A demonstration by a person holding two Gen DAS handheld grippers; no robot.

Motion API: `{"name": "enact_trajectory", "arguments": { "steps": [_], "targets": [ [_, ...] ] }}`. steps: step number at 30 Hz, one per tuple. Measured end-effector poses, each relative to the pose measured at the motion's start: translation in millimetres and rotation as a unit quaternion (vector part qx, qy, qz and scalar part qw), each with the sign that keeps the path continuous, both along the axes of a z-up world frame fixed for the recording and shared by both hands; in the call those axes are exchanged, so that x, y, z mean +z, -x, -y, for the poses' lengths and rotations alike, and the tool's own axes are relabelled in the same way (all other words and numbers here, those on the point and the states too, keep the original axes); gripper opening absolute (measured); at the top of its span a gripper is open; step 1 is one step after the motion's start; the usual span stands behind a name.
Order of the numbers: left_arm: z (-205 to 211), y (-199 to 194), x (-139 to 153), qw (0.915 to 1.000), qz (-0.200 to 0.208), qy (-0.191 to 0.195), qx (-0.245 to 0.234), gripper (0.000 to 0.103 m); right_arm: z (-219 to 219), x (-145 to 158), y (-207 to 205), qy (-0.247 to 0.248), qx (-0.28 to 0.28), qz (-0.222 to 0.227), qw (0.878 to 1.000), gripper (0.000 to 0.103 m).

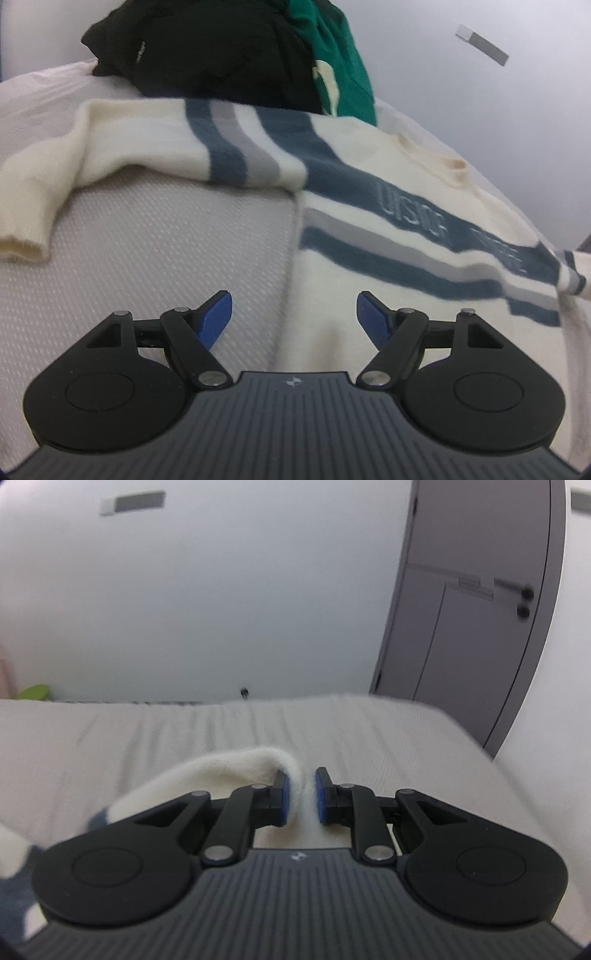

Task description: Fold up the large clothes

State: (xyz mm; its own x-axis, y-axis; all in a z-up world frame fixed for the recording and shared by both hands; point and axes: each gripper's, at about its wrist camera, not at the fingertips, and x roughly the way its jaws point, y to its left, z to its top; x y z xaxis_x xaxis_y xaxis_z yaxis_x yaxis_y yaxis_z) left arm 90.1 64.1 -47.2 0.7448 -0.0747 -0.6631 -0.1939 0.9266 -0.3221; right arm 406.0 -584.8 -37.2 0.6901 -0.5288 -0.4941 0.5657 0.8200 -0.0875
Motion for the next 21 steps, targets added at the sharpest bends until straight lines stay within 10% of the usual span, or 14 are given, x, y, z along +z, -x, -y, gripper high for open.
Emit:
{"name": "enact_trajectory", "arguments": {
  "steps": [12,17,21],
  "targets": [
    [1.8,-23.8,-17.8,0.9999,-0.015,0.002,0.001,0.078,37.0,-89.8,-11.6,-0.028,0.001,-0.002,1.000,0.020],
    [-3.0,-17.9,-18.3,0.9987,-0.012,0.047,-0.014,0.078,5.0,-67.0,16.1,-0.055,0.020,0.013,0.998,0.065],
    [-8.1,-11.8,-16.0,0.9973,-0.006,0.070,-0.023,0.078,-32.3,-51.9,39.5,-0.069,0.053,0.010,0.996,0.066]
  ]
}}
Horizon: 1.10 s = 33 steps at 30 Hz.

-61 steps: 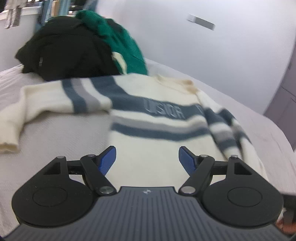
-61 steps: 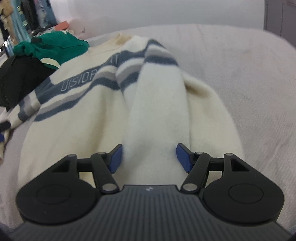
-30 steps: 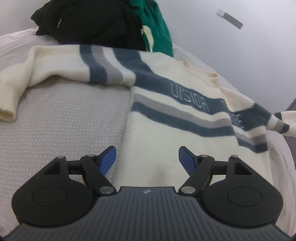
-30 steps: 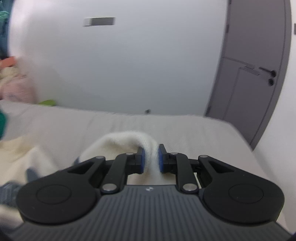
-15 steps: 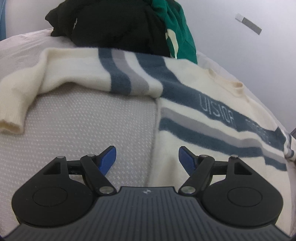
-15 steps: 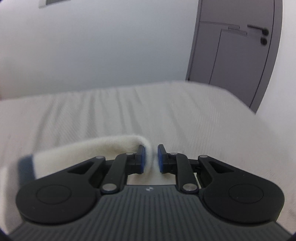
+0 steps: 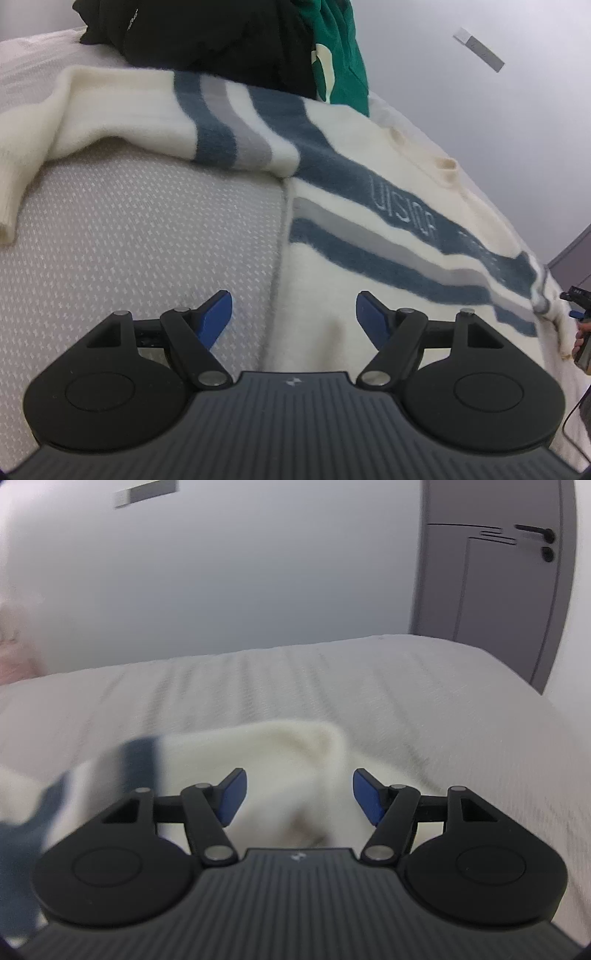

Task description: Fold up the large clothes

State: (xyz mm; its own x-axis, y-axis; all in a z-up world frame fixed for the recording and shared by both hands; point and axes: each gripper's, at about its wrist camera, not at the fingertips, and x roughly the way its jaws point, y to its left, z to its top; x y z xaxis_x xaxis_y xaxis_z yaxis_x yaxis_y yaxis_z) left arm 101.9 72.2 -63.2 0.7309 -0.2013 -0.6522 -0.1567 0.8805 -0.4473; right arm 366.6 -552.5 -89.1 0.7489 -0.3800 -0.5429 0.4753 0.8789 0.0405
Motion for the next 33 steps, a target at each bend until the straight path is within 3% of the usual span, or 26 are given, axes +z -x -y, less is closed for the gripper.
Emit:
{"name": "enact_trajectory", "arguments": {
  "steps": [8,16,21,28,31,33],
  "targets": [
    [-9.8,7.7,-1.9,0.9977,-0.009,0.066,-0.014,0.077,-109.1,46.5,61.8,-0.032,0.108,0.008,0.994,0.066],
    [-15.9,14.9,-1.4,0.9954,-0.008,0.093,-0.022,0.077,-240.7,74.2,136.1,-0.086,0.238,0.004,0.968,0.066],
    [-23.8,21.4,1.4,0.9944,0.002,0.105,-0.015,0.077,-311.2,62.3,175.4,-0.120,0.305,-0.018,0.945,0.066],
    [-34.3,17.2,-4.8,0.9922,-0.004,0.124,-0.006,0.077,-382.3,19.0,213.9,-0.160,0.361,-0.066,0.916,0.066],
    [-36.3,12.8,-8.4,0.9916,-0.010,0.129,-0.003,0.073,-401.3,1.9,220.9,-0.161,0.382,-0.075,0.907,0.080],
    [-36.3,9.7,-10.8,0.9910,-0.014,0.133,-0.005,0.070,-409.2,-4.9,221.2,-0.143,0.396,-0.077,0.904,0.083]
  ]
}}
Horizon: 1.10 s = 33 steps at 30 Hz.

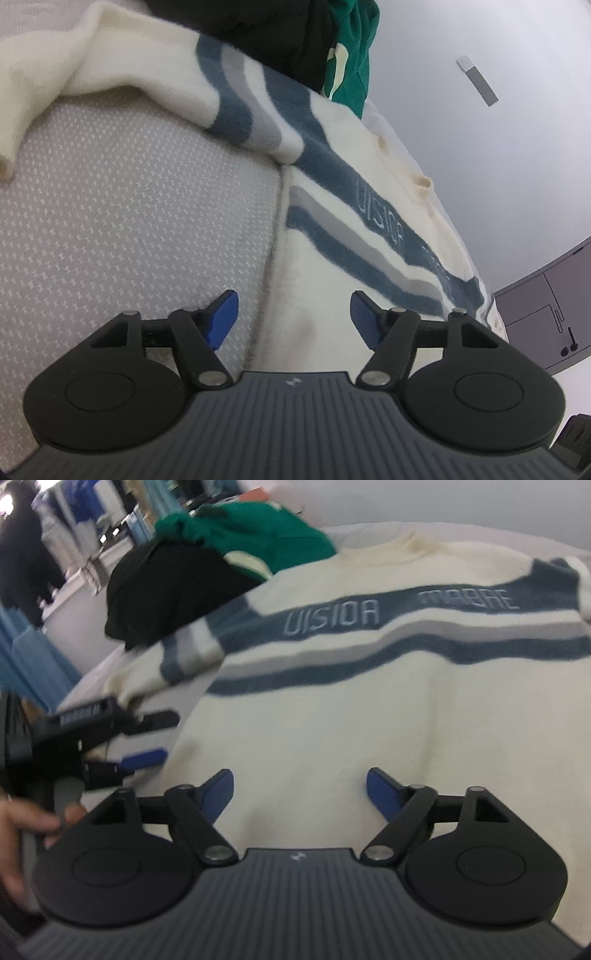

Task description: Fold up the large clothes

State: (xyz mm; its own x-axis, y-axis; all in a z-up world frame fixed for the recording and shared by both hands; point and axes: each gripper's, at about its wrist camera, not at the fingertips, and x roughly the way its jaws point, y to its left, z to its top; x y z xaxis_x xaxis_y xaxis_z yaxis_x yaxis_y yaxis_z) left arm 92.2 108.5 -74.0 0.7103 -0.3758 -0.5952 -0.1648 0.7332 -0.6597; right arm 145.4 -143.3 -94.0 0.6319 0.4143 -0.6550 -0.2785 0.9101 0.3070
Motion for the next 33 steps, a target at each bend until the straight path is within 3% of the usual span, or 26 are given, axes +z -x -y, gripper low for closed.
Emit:
{"name": "enact_trajectory", "arguments": {
  "steps": [7,9,12,14,17,21,24,28,33],
  "targets": [
    [4.5,-9.2,-2.0,0.9999,-0.005,-0.007,-0.007,0.066,-26.1,-14.3,2.5,0.062,0.065,0.021,0.996,0.083],
    [5.0,-10.4,-2.7,0.9999,-0.005,-0.006,-0.008,0.066,-34.1,-23.9,-1.4,0.084,0.077,0.011,0.993,0.078],
    [4.0,-11.8,-3.2,1.0000,-0.005,-0.002,-0.008,0.066,-40.2,-30.7,0.4,0.123,0.087,0.019,0.988,0.060],
    [2.3,-10.7,-2.4,1.0000,0.000,0.005,-0.006,0.066,-36.6,-26.0,2.3,0.133,0.082,0.028,0.987,0.027],
    [-2.9,-9.2,-2.4,0.9994,0.014,0.031,-0.005,0.066,-19.6,-16.2,-3.3,0.087,0.062,0.019,0.994,0.017],
    [-4.3,-8.2,-4.9,0.9971,0.030,0.070,-0.009,0.068,6.1,-6.2,-10.9,0.014,0.030,0.005,0.999,0.015],
    [-3.2,-8.4,-8.1,0.9960,0.030,0.083,-0.013,0.068,16.9,-4.0,-18.5,-0.008,0.011,0.003,1.000,0.015],
    [8.1,-13.0,-23.8,0.9885,0.008,0.143,-0.048,0.070,36.4,-9.6,-32.5,-0.054,-0.017,-0.017,0.998,0.015],
    [37.5,-7.2,-34.2,0.9864,-0.008,0.143,-0.080,0.075,57.9,-26.5,-48.3,-0.113,-0.047,-0.052,0.991,0.015]
  ]
}}
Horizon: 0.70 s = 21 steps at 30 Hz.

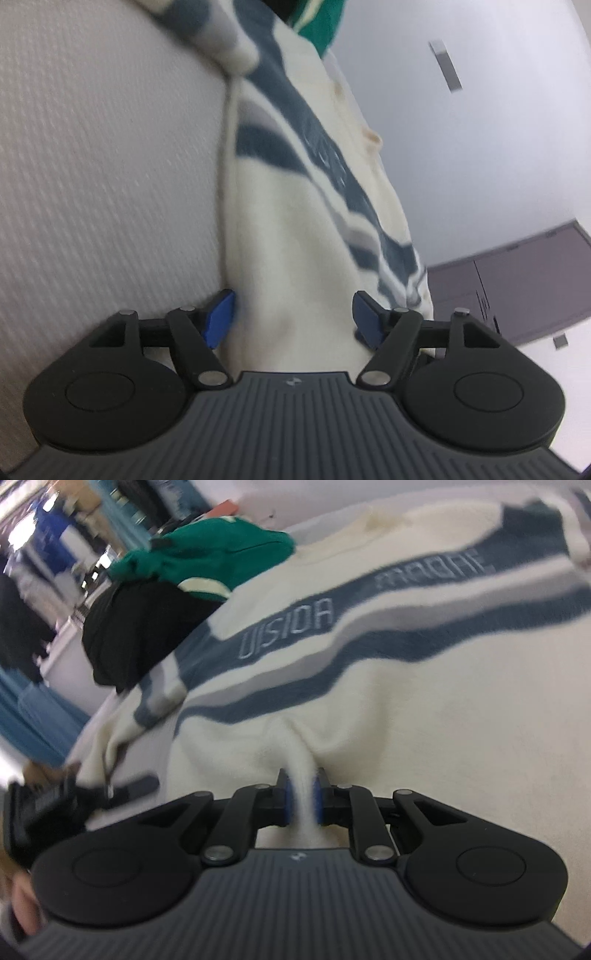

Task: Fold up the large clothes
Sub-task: 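Pinch the sweater body with the right gripper and smooth it flat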

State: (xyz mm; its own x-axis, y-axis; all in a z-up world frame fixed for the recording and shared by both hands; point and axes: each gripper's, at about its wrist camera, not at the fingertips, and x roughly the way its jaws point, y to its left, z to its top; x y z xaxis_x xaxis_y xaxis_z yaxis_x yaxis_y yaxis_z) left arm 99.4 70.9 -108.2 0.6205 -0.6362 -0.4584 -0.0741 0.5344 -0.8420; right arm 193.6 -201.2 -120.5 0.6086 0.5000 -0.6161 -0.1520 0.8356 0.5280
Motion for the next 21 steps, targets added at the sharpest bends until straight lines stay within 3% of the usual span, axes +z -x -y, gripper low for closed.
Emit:
{"name": "enact_trajectory", "arguments": {
  "steps": [2,5,10,11,13,15,18,21],
  "targets": [
    [6.3,5.0,-3.4,0.9999,-0.005,0.011,-0.007,0.076,8.3,-4.1,-3.9,-0.023,-0.009,-0.011,1.000,0.015],
    [17.7,12.5,-15.3,0.9972,-0.033,0.060,-0.031,0.076,14.7,-7.0,-6.6,-0.048,-0.014,-0.021,0.999,0.015],
    [39.8,30.1,-17.8,0.9939,-0.043,0.085,-0.055,0.076,18.5,-7.9,-5.1,-0.067,-0.020,-0.023,0.997,0.015],
    [45.4,33.3,-18.0,0.9932,-0.045,0.087,-0.063,0.076,19.7,-8.1,-4.9,-0.072,-0.021,-0.025,0.997,0.015],
    [56.3,38.9,-12.8,0.9942,-0.042,0.055,-0.082,0.071,21.3,-8.4,-4.4,-0.077,-0.021,-0.026,0.996,0.015],
    [62.0,41.5,-5.4,0.9946,-0.036,0.029,-0.093,0.049,22.1,-7.7,-2.8,-0.078,-0.021,-0.025,0.996,0.015],
    [56.4,48.7,4.9,0.9960,-0.026,0.025,-0.081,0.023,21.9,-4.7,0.0,-0.077,-0.014,-0.020,0.997,0.015],
    [39.9,60.4,27.1,0.9972,-0.009,0.014,-0.073,0.019,19.7,-1.7,4.7,-0.083,-0.005,-0.019,0.996,0.015]
  ]
}}
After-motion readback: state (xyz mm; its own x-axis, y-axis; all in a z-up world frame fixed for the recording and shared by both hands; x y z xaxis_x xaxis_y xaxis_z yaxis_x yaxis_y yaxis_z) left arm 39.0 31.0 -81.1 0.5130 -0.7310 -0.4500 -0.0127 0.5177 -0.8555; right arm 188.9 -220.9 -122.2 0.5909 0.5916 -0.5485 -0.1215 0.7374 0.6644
